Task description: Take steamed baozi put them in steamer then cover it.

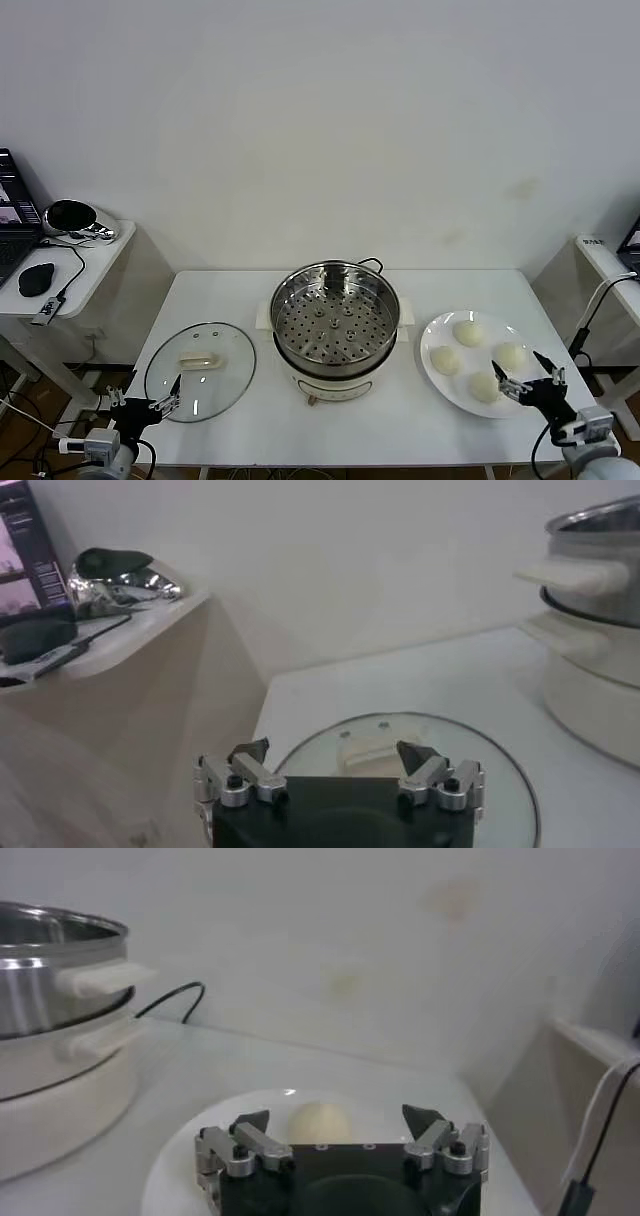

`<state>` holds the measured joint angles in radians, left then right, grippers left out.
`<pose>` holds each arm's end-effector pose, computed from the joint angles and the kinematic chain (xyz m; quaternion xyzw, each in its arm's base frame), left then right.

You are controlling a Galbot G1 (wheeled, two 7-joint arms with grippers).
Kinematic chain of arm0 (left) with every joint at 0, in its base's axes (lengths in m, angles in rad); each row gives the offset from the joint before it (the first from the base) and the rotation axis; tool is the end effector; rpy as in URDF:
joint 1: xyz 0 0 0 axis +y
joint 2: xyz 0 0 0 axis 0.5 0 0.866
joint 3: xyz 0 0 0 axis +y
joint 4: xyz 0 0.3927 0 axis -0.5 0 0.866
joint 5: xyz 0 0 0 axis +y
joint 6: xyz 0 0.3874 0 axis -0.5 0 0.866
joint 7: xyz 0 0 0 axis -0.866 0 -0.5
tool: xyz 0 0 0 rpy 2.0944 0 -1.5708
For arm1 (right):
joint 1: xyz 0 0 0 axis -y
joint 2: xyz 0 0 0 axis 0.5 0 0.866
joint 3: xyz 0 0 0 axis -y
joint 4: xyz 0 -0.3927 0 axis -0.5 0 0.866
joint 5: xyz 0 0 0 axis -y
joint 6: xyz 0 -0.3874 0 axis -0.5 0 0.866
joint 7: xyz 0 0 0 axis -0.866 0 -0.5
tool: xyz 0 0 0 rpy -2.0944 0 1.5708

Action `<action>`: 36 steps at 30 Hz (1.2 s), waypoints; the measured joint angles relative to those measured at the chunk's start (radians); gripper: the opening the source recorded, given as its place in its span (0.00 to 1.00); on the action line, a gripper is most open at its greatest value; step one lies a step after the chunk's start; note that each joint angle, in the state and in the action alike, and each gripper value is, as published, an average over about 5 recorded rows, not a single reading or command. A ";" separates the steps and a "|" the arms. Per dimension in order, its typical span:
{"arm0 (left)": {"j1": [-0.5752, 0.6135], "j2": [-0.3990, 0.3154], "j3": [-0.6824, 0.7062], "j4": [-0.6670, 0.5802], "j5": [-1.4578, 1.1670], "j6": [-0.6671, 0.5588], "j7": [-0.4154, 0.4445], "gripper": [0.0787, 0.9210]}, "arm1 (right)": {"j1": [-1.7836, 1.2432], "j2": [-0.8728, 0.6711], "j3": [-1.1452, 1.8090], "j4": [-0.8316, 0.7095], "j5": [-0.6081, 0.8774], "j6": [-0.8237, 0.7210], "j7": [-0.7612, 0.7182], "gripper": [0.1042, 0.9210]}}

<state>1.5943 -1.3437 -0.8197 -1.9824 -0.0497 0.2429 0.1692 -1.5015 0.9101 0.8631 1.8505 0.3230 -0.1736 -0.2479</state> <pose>0.1817 0.1545 -0.3545 0.0138 -0.9770 -0.1173 0.1775 0.2499 -0.2733 -0.2884 0.0652 -0.9725 0.1824 0.1291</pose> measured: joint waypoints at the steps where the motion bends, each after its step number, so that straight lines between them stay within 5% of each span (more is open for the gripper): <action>1: 0.001 0.000 0.000 -0.001 0.001 0.000 0.000 0.88 | 0.011 -0.011 0.000 -0.003 -0.013 0.000 -0.014 0.88; 20: 0.049 -0.035 -0.006 -0.058 0.024 -0.022 -0.007 0.88 | 0.736 -0.326 -0.422 -0.298 -0.563 0.071 -0.744 0.88; 36: 0.091 -0.080 -0.029 -0.127 0.035 -0.024 -0.002 0.88 | 1.193 -0.199 -0.964 -0.618 -0.811 0.147 -0.957 0.88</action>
<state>1.6850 -1.4233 -0.8488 -2.1091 -0.0146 0.2192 0.1677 -0.3081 0.7110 -0.1010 1.2329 -0.4884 -0.0270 -1.2046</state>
